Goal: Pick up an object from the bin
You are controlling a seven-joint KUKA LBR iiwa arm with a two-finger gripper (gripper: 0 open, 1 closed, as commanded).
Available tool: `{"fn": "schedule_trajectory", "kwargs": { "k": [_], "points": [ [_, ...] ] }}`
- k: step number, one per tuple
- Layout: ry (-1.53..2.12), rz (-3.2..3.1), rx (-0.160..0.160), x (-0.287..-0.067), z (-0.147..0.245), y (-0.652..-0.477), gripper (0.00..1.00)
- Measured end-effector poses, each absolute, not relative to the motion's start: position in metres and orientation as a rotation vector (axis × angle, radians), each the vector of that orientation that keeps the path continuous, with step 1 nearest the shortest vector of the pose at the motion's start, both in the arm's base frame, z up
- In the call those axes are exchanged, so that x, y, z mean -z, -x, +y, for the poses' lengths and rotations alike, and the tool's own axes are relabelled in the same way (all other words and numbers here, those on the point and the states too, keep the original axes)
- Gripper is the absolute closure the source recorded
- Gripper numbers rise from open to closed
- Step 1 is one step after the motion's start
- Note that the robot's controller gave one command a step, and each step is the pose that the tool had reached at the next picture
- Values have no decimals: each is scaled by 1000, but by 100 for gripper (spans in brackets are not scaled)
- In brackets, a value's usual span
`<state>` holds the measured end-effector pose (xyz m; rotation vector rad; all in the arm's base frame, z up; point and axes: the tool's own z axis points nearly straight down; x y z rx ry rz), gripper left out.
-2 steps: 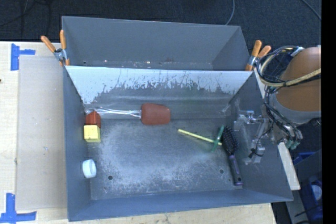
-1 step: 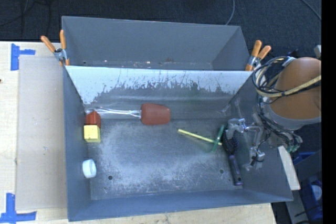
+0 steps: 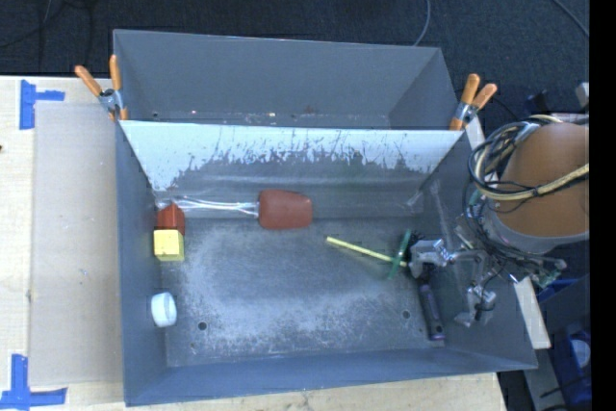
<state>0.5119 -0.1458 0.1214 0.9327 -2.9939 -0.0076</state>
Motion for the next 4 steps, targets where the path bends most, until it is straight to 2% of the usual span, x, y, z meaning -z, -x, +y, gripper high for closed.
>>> {"fn": "schedule_trajectory", "kwargs": {
  "k": [1,2,3,4],
  "points": [
    [-1158,-2921,3,-123,-152,-519,0],
    [-1477,-2771,26,-99,-148,-515,0],
    [-1784,-2610,22,-75,-145,-509,100],
    [-1784,-2610,22,-75,-145,-509,100]
  ]
}}
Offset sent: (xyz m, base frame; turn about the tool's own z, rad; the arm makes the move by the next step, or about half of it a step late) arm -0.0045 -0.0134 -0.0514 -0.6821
